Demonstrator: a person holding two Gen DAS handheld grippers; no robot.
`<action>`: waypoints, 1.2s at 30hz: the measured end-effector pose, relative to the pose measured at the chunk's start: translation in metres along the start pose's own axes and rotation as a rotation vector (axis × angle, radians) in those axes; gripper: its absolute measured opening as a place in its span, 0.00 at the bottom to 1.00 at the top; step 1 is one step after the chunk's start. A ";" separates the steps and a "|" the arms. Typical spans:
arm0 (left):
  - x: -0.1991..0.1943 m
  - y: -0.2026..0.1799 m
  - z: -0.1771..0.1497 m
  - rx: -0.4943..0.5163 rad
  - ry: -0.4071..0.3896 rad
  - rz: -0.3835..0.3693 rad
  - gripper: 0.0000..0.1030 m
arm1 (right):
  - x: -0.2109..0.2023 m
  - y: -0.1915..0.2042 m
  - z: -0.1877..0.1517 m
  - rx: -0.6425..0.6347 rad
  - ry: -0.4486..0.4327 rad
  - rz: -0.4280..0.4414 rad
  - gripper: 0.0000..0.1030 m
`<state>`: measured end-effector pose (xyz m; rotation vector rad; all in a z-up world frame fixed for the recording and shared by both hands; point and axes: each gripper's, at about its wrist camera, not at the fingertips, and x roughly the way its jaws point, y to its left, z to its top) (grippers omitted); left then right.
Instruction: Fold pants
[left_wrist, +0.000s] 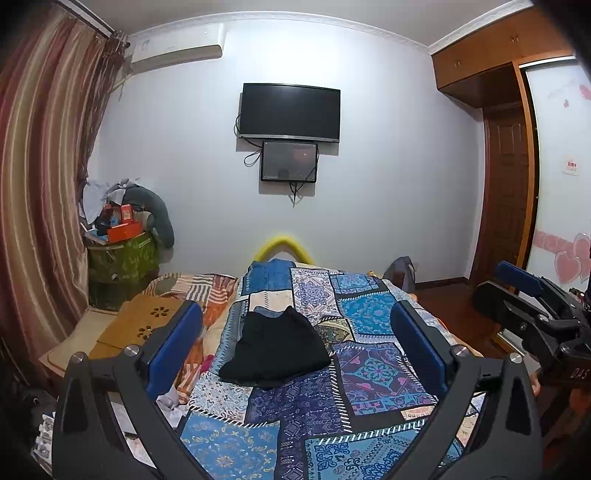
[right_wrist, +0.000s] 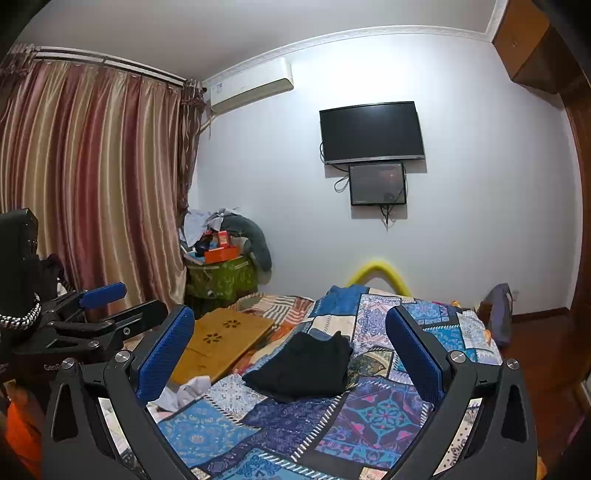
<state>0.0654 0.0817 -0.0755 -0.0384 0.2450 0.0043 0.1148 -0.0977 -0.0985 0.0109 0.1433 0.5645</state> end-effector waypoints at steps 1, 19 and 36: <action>0.000 0.000 0.000 -0.001 0.000 -0.001 1.00 | 0.000 0.000 0.000 0.001 0.001 -0.001 1.00; 0.001 -0.006 0.000 0.006 0.010 -0.017 1.00 | -0.003 0.000 -0.001 0.007 -0.006 0.002 1.00; 0.002 -0.005 -0.001 -0.002 0.025 -0.029 1.00 | -0.004 0.000 -0.002 0.010 -0.009 0.000 1.00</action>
